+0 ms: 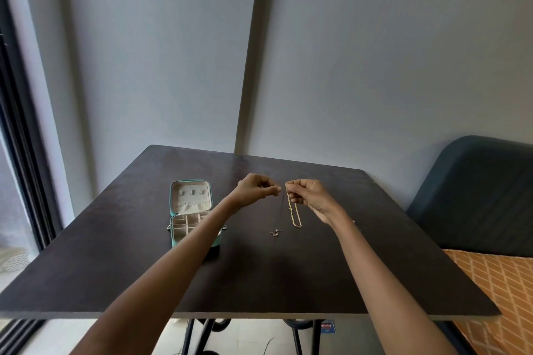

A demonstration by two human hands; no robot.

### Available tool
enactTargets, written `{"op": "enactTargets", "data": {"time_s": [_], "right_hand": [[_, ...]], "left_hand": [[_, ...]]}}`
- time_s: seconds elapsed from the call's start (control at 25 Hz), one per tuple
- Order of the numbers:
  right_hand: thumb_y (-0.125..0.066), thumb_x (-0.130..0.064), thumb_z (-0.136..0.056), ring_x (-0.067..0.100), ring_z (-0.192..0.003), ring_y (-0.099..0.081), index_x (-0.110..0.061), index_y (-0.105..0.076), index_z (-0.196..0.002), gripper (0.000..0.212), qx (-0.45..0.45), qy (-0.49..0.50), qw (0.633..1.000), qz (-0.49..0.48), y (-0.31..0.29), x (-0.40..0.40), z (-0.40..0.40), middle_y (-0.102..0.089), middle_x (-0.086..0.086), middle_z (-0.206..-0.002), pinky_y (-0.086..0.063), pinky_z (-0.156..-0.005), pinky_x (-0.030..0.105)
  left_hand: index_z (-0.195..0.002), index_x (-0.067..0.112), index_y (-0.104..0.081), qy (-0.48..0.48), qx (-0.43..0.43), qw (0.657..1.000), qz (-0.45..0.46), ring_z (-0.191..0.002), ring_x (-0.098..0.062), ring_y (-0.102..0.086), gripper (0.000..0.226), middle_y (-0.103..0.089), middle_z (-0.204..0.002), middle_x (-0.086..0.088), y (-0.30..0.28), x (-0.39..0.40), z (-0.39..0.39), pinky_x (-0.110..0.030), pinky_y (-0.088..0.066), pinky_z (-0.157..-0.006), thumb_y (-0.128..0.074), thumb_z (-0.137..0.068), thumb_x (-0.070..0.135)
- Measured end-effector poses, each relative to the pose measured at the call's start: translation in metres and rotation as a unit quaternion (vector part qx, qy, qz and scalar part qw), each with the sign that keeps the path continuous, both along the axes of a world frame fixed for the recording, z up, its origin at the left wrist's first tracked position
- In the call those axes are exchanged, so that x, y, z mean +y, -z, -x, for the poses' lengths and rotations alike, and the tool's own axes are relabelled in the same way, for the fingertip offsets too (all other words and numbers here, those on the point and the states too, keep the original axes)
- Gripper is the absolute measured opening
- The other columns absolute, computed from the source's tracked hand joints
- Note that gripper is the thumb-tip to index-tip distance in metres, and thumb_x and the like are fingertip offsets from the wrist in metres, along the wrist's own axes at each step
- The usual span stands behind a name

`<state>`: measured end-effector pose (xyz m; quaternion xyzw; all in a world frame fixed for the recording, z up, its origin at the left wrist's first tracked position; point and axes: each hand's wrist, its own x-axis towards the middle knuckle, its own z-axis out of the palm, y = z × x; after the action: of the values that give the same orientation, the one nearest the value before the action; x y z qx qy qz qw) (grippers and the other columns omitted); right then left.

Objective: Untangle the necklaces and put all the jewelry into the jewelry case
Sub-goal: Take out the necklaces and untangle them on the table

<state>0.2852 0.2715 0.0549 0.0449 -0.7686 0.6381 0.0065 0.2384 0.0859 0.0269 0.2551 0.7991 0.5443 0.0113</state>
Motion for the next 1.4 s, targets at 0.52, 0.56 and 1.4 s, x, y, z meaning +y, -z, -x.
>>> {"op": "enactTargets", "data": {"time_s": [0.52, 0.56, 1.4], "right_hand": [[-0.063, -0.004, -0.088, 0.009, -0.069, -0.058, 0.004, -0.065, -0.100, 0.015, 0.043, 0.014, 0.997, -0.067, 0.000, -0.001, -0.005, -0.064, 0.003, -0.080, -0.051, -0.064, 0.014], [-0.063, -0.004, -0.087, 0.010, -0.070, -0.058, 0.004, -0.065, -0.100, 0.015, 0.046, 0.011, 0.997, -0.067, -0.003, -0.001, -0.006, -0.064, 0.004, -0.080, -0.052, -0.064, 0.014], [-0.060, 0.000, -0.088, 0.014, -0.075, -0.066, -0.011, -0.049, -0.081, 0.018, 0.075, -0.002, 0.997, -0.037, -0.032, 0.002, -0.010, -0.063, 0.009, -0.083, -0.057, -0.074, 0.025]], "left_hand": [[-0.086, 0.008, -0.068, 0.005, -0.028, 0.997, -0.072, -0.079, -0.009, -0.061, 0.007, -0.070, -0.084, -0.002, 0.001, 0.010, -0.015, -0.026, -0.049, -0.077, -0.063, -0.087, 0.012], [-0.087, 0.008, -0.067, 0.002, -0.028, 0.997, -0.073, -0.082, -0.011, -0.062, 0.007, -0.070, -0.085, -0.002, 0.001, 0.010, -0.014, -0.030, -0.050, -0.081, -0.063, -0.088, 0.013], [-0.084, 0.006, -0.066, 0.019, 0.015, 0.994, -0.102, -0.059, 0.001, -0.058, 0.010, -0.063, -0.069, 0.000, -0.021, 0.007, -0.020, -0.016, -0.046, -0.060, -0.065, -0.087, 0.015]]}}
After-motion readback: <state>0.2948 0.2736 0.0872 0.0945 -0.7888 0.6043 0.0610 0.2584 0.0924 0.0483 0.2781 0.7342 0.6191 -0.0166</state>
